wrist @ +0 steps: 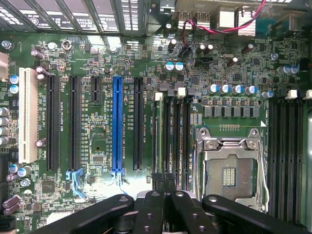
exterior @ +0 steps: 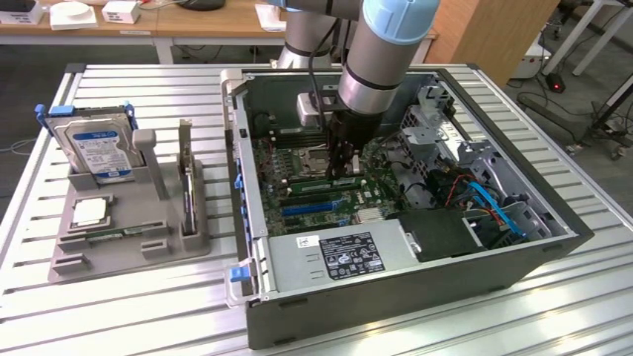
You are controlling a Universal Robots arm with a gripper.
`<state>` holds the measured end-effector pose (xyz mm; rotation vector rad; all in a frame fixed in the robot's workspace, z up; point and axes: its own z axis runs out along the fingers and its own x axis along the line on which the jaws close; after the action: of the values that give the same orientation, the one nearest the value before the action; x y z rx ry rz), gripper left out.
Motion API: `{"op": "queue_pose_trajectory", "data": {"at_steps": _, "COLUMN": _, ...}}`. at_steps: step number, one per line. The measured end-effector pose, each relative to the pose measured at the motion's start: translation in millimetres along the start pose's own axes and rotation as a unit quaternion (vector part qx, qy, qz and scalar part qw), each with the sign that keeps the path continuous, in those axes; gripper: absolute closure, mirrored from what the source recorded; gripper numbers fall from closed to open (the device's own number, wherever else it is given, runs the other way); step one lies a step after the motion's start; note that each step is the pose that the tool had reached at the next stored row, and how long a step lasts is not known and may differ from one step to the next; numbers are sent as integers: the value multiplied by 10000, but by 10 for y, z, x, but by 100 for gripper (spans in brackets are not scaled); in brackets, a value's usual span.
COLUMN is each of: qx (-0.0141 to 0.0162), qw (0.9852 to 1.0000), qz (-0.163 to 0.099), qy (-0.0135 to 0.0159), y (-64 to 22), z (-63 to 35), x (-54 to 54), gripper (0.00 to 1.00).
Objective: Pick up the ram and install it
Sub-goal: 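Press down the ram until it locks into place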
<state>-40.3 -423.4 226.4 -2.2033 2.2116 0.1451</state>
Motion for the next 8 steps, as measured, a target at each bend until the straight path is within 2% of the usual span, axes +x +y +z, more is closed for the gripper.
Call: {"op": "queue_pose_trajectory", "data": {"at_steps": 8, "qx": 2, "qw": 10000, "qz": 0, "qy": 1, "y": -1, "z": 10, "x": 1, "gripper": 91}}
